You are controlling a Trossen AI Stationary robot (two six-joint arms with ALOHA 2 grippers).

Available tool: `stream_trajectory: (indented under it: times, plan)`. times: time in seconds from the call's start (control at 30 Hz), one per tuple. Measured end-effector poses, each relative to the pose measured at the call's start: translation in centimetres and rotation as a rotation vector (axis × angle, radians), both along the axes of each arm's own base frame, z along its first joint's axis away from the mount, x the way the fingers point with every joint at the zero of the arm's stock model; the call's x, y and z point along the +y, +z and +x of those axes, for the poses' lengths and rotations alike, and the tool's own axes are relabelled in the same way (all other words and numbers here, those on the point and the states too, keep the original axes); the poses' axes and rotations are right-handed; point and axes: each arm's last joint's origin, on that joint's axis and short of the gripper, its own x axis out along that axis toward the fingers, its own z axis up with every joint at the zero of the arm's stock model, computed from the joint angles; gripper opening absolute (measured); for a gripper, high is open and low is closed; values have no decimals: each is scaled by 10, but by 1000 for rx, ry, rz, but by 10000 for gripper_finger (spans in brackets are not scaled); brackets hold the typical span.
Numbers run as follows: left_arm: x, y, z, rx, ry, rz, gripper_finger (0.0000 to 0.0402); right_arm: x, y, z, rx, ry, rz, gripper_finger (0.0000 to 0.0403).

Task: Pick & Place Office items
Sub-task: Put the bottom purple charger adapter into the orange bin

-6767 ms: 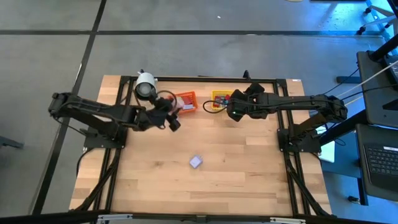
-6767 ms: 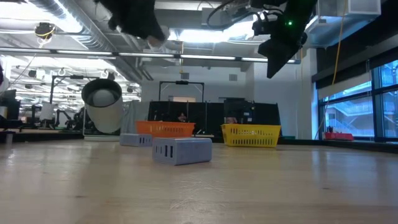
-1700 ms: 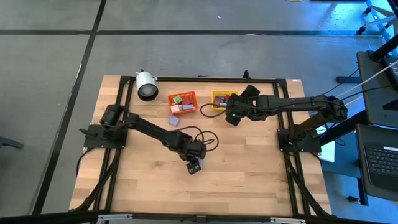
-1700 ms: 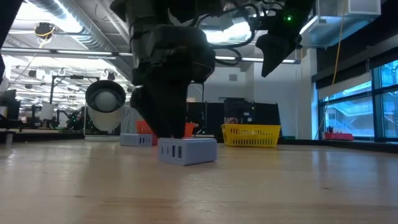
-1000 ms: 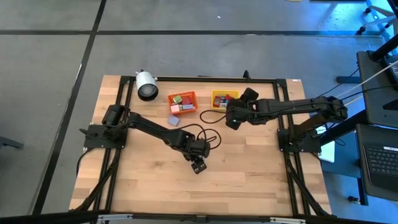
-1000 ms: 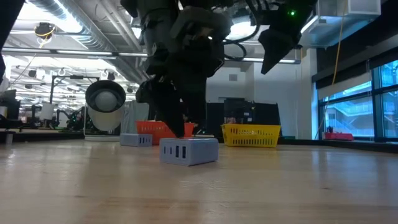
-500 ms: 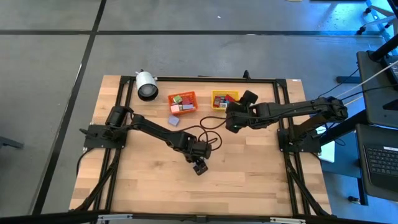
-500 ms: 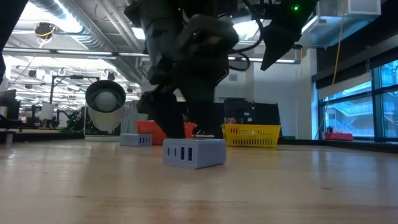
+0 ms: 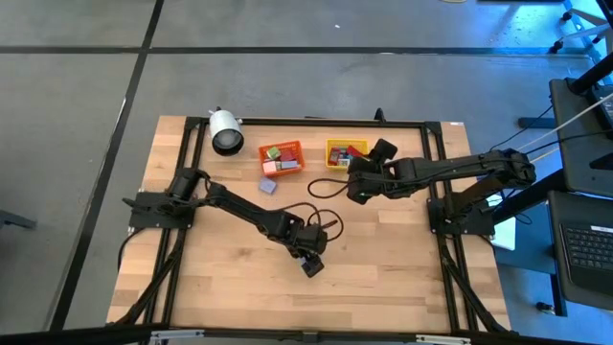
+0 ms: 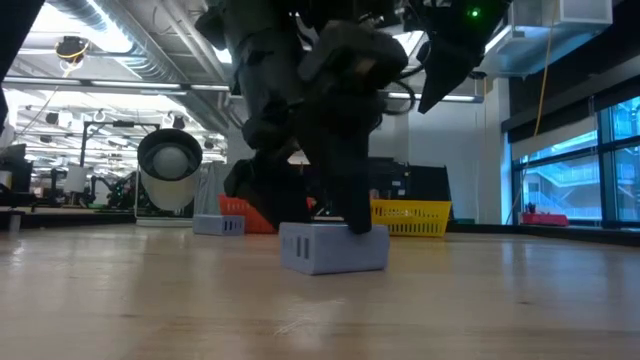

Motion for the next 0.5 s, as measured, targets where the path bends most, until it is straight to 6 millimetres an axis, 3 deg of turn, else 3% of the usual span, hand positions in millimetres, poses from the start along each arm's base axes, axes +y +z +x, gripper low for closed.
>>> stream_trajectory:
  times: [0.13, 0.5]
  plan:
    - [-6, -12, 0, 29, -11, 16, 288, 0, 0, 1, -6, 0, 1, 245]
    - [-6, -16, 0, 28, -39, 52, 267, 0, 0, 1, -8, 3, 8, 245]
